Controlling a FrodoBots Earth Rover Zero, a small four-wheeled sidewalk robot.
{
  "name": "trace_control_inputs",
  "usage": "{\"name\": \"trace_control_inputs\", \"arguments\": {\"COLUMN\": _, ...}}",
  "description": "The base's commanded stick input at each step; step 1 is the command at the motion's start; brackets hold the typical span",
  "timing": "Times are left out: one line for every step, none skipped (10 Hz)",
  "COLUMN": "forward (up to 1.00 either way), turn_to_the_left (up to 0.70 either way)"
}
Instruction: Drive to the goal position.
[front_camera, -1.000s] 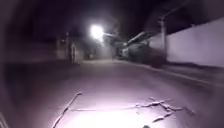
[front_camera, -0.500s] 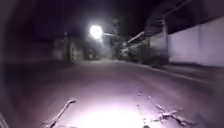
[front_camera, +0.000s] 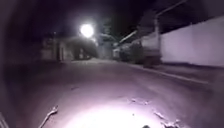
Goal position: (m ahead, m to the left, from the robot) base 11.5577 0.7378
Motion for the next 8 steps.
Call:
{"name": "trace_control_inputs", "arguments": {"forward": 0.7, "turn_to_the_left": -0.33}}
{"name": "trace_control_inputs", "arguments": {"forward": 0.7, "turn_to_the_left": -0.31}}
{"name": "trace_control_inputs", "arguments": {"forward": 0.7, "turn_to_the_left": -0.29}}
{"name": "trace_control_inputs", "arguments": {"forward": 0.7, "turn_to_the_left": 0.0}}
{"name": "trace_control_inputs", "arguments": {"forward": 0.7, "turn_to_the_left": 0.0}}
{"name": "trace_control_inputs", "arguments": {"forward": 0.7, "turn_to_the_left": 0.0}}
{"name": "trace_control_inputs", "arguments": {"forward": 0.7, "turn_to_the_left": 0.0}}
{"name": "trace_control_inputs", "arguments": {"forward": 0.7, "turn_to_the_left": 0.0}}
